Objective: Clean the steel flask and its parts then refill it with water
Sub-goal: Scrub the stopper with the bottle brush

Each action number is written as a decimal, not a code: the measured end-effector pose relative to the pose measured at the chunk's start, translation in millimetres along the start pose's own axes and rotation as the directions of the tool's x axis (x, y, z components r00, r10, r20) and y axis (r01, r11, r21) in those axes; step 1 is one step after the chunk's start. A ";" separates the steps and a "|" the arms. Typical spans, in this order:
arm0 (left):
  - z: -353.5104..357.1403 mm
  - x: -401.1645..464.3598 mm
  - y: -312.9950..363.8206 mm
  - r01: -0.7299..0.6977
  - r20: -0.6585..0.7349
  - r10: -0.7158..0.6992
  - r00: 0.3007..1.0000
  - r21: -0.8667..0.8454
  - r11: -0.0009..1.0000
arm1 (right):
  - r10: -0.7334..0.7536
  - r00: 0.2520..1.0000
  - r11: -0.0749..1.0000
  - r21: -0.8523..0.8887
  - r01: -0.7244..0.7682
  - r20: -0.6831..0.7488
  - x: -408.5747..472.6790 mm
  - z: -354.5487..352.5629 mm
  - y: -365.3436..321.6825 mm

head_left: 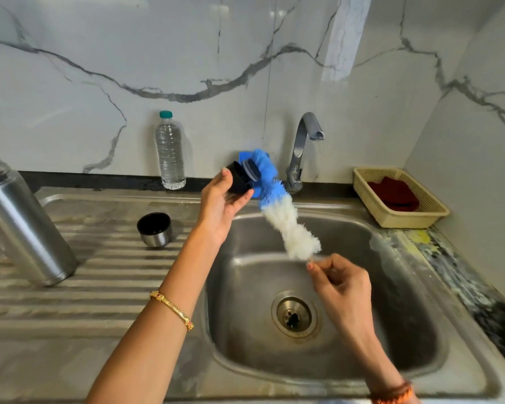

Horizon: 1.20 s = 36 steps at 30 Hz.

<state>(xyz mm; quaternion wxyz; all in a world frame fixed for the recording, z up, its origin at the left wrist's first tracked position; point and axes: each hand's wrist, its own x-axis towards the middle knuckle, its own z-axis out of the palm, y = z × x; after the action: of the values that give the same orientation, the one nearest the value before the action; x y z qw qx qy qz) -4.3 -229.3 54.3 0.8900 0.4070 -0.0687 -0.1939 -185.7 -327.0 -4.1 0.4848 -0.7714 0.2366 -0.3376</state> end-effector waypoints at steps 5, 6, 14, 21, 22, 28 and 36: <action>-1.4 6.2 -0.9 0.092 -0.035 -0.094 0.995 -0.046 0.995 | 0.114 0.990 0.984 0.148 -0.101 -0.080 1.9 0.6 1.6; -1.4 5.7 -1.1 0.125 -0.051 -0.130 0.990 -0.095 0.988 | 0.118 0.991 0.983 0.146 -0.108 -0.062 2.5 0.3 0.4; -4.9 5.3 -3.4 0.196 -0.045 -0.207 0.977 -0.187 0.963 | 0.190 0.980 0.966 0.165 -0.197 0.059 -3.4 4.7 -11.5; -17.6 13.9 0.5 0.182 -0.096 -0.209 0.973 -0.229 0.956 | 0.227 0.962 0.936 0.238 -0.258 0.149 -13.2 -1.1 -25.1; -20.1 13.9 -1.2 0.199 -0.088 -0.224 0.971 -0.235 0.951 | 0.240 0.957 0.930 0.246 -0.274 0.161 -15.3 -2.2 -25.6; -14.1 10.1 -14.0 0.229 -0.049 -0.249 0.967 -0.248 0.941 | 0.267 0.946 0.935 0.187 -0.300 0.182 4.6 7.0 -32.3; -17.1 18.4 -11.8 0.216 -0.073 -0.237 0.969 -0.216 0.952 | 0.392 0.885 0.850 0.268 -0.453 0.252 -6.4 6.0 -21.8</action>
<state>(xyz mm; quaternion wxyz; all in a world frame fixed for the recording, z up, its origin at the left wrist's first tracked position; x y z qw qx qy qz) 13.9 -231.8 33.5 0.9015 0.3269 0.0427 -0.2805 -184.6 -309.9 12.0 0.6856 -0.6395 0.2965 -0.1818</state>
